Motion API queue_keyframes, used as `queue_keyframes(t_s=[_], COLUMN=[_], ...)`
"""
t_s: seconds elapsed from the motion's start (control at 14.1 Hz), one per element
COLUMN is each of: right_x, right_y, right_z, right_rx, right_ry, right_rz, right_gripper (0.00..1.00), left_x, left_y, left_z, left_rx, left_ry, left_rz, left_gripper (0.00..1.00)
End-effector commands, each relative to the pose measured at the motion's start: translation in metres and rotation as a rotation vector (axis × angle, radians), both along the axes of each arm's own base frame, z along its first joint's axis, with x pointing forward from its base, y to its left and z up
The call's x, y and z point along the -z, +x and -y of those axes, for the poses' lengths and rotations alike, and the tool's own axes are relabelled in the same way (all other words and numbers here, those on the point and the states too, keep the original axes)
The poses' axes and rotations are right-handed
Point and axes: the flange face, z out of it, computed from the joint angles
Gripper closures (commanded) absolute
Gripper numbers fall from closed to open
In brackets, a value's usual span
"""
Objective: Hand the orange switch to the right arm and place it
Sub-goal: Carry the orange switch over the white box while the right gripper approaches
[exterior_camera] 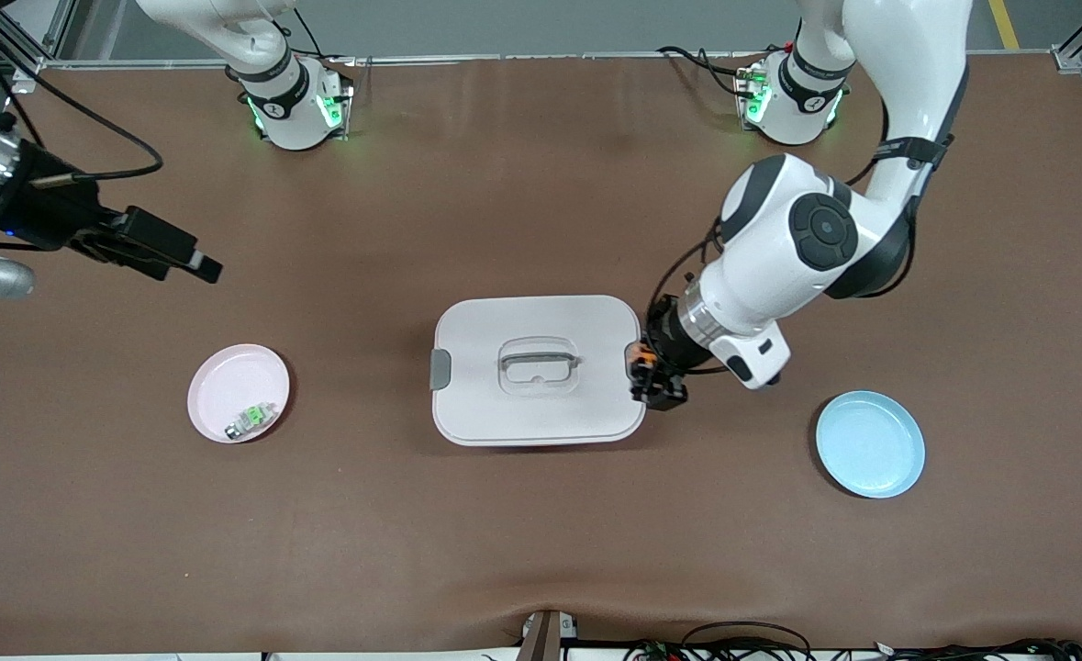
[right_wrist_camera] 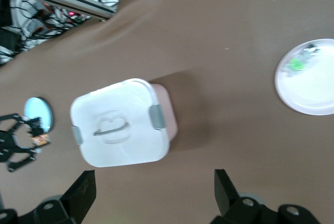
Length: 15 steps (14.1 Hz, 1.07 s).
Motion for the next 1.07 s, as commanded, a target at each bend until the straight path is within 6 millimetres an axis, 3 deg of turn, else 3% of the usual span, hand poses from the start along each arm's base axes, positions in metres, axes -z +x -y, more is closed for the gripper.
queue_keyframes(t_s=[0.0, 0.14, 0.36, 0.5, 0.71, 1.0], right_x=[0.023, 0.046, 0.066, 0.076, 0.073, 0.082], right_y=[-0.012, -0.027, -0.044, -0.052, -0.068, -0.071], right_z=[-0.018, -0.035, -0.086, -0.121, -0.167, -0.184], right_rx=[0.051, 0.101, 0.102, 0.108, 0.089, 0.013], right_ry=[0.099, 0.181, 0.238, 0.303, 0.398, 0.379], right_rz=[0.013, 0.040, 0.090, 0.120, 0.214, 0.278], right_gripper=[0.00, 0.00, 0.00, 0.00, 0.00, 0.00], left_x=[-0.014, -0.032, -0.064, -0.070, -0.077, -0.075], left_y=[0.003, 0.005, -0.007, -0.021, -0.041, -0.056], left_z=[0.017, 0.022, 0.051, 0.070, 0.100, 0.123], left_rx=[-0.033, -0.068, -0.042, -0.009, 0.019, 0.032], left_ry=[-0.087, -0.137, -0.197, -0.203, -0.230, -0.247], left_rz=[-0.033, -0.036, -0.004, 0.001, 0.031, 0.052], left_gripper=[0.66, 0.66, 0.66, 0.66, 0.66, 0.66])
